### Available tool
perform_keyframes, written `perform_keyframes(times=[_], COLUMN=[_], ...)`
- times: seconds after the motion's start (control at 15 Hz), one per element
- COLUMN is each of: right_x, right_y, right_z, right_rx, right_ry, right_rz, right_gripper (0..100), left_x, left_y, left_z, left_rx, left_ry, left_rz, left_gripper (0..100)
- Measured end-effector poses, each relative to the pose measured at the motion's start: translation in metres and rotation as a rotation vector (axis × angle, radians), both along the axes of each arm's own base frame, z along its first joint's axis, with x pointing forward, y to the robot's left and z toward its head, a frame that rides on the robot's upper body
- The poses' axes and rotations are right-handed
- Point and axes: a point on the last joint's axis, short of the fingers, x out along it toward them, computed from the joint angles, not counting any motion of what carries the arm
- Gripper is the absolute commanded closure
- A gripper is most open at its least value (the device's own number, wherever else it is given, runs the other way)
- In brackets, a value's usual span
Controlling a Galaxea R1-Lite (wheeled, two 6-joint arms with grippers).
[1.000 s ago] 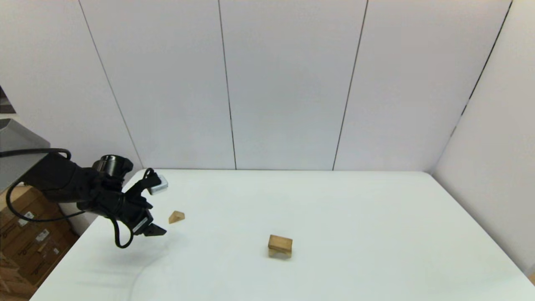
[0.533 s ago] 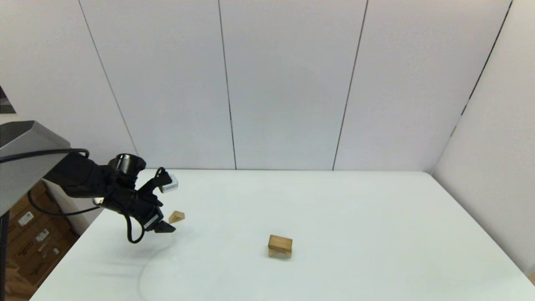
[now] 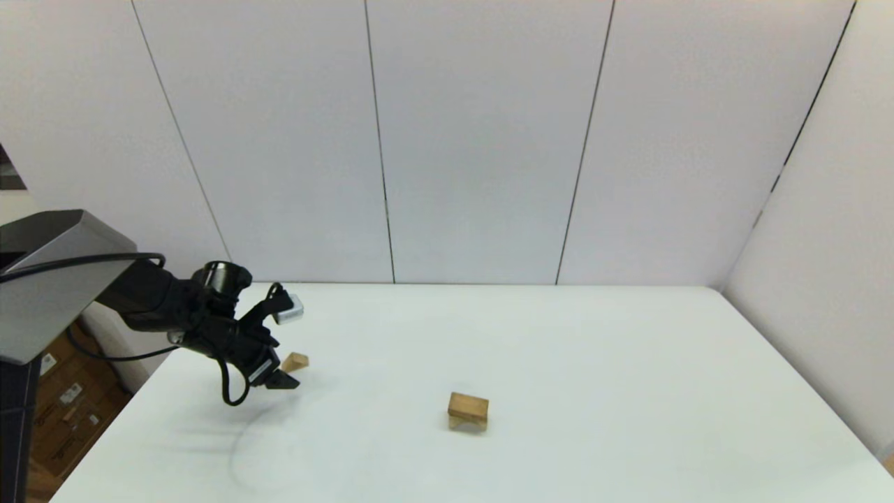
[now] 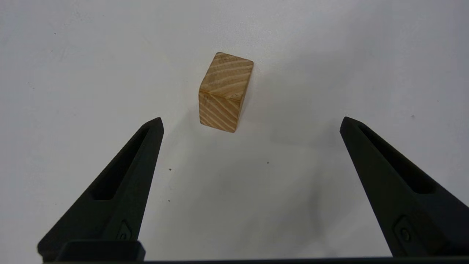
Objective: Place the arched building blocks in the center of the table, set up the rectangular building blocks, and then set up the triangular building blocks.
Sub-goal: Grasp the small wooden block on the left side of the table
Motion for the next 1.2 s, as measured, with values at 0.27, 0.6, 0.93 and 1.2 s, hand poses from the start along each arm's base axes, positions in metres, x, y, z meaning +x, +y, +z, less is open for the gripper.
perform_keyframes(times=[0.27, 0.6, 0.93, 1.2], right_x=[0.000, 0.000, 0.000, 0.000], right_y=[0.000, 0.000, 0.000, 0.000], right_z=[0.000, 0.000, 0.000, 0.000], right_rx=[0.000, 0.000, 0.000, 0.000], right_ry=[0.000, 0.000, 0.000, 0.000], right_rz=[0.000, 0.000, 0.000, 0.000], right_gripper=[0, 0, 0, 0], left_x=[0.001, 0.007, 0.015, 0.023], left_y=[0.000, 0.000, 0.000, 0.001], left_z=[-0.005, -0.001, -0.005, -0.014], left_rx=[-0.026, -0.027, -0.026, -0.029], left_ry=[0.036, 0.045, 0.037, 0.034], left_rz=[-0.006, -0.007, -0.008, -0.009], left_gripper=[0, 0, 0, 0])
